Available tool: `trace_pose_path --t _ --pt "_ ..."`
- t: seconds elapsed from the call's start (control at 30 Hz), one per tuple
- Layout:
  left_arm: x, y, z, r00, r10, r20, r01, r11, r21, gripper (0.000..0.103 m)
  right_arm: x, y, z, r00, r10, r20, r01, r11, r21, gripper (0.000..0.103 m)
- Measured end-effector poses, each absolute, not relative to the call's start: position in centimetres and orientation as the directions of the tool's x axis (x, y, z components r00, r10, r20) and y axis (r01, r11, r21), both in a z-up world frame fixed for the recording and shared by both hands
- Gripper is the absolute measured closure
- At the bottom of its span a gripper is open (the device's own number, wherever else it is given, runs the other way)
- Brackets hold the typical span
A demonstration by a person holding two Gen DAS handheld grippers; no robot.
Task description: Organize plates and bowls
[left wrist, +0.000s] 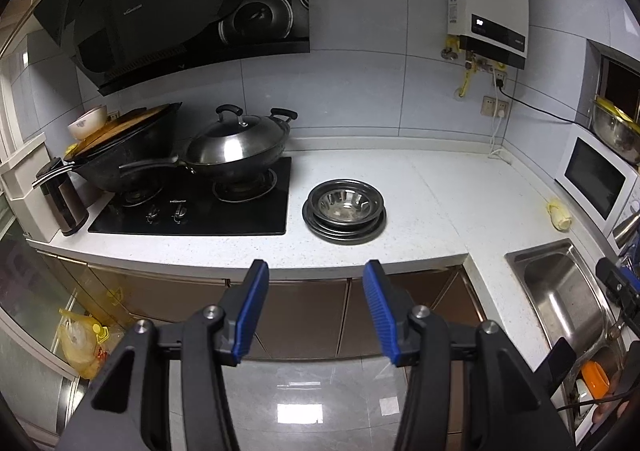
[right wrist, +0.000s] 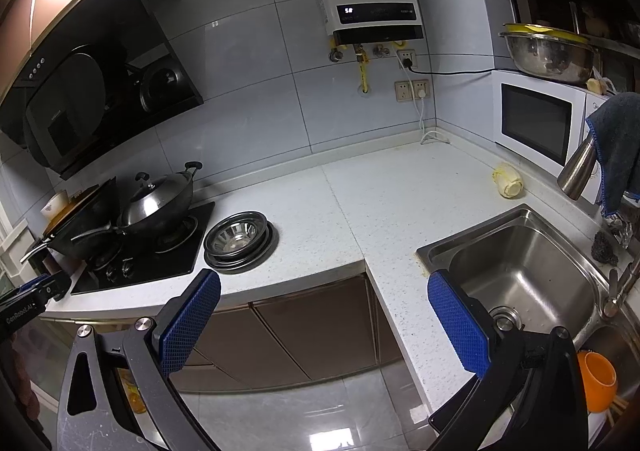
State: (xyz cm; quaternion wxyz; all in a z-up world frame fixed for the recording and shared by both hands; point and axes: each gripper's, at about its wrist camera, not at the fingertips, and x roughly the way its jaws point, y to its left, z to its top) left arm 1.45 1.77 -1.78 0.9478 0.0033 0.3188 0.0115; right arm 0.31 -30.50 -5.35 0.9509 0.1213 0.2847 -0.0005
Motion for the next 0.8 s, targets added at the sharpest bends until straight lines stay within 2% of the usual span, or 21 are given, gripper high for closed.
trace_pose_path --t 0.8 --pt "2.9 1.9 -2.3 0.767 -0.053 -0.639 0.040 0.999 -0.035 0.055 0.8 -30.1 -5.5 0.836 0.035 -0.547 0.086 0.977 0.194 0.001"
